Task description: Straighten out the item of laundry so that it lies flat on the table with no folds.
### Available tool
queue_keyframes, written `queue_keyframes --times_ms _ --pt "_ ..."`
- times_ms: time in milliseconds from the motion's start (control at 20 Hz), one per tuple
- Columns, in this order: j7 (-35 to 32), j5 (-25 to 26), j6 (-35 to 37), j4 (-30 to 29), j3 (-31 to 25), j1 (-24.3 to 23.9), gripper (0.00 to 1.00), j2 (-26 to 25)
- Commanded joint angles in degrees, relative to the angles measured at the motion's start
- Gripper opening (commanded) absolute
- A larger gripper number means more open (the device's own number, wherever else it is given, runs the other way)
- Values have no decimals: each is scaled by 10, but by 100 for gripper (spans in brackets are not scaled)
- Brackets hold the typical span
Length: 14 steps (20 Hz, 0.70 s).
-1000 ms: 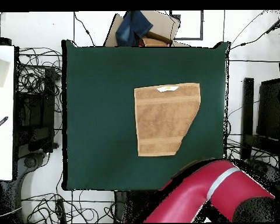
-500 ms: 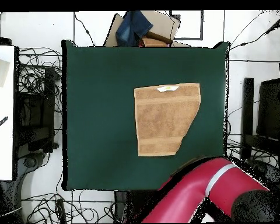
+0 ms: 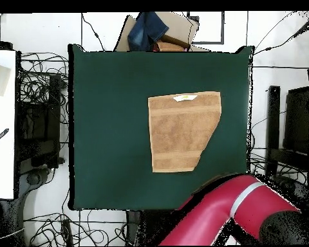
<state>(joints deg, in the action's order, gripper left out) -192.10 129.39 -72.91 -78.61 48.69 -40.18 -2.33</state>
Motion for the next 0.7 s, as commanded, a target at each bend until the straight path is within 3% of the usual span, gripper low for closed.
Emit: queue_keyframes --times_ms 50,700 --pt "-8 20 -56 30 -111 -14 0 -60" --pt "-24 34 -77 72 -148 -18 0 -112"
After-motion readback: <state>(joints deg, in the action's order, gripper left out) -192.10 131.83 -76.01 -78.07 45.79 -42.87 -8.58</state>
